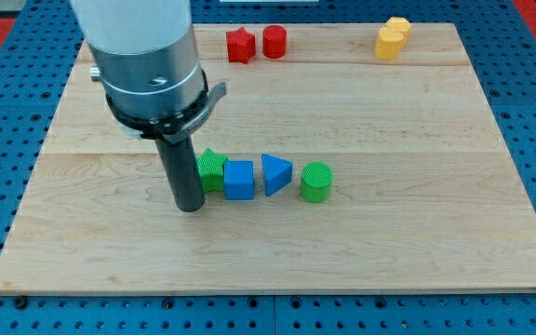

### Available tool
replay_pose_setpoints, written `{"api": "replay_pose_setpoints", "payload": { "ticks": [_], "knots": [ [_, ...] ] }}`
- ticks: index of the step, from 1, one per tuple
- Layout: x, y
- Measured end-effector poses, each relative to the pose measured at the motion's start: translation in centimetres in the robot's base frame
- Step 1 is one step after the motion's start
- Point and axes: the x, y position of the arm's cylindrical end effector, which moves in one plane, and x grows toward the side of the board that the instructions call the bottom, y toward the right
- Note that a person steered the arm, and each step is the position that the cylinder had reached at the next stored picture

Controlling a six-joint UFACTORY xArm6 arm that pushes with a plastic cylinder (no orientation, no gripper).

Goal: Push the green star to the center right of the board

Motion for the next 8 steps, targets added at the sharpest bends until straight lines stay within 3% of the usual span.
{"api": "replay_pose_setpoints", "payload": {
  "ticks": [6, 8],
  "knots": [
    [-7.0, 0.2],
    [-10.7, 3.0]
  ]
}}
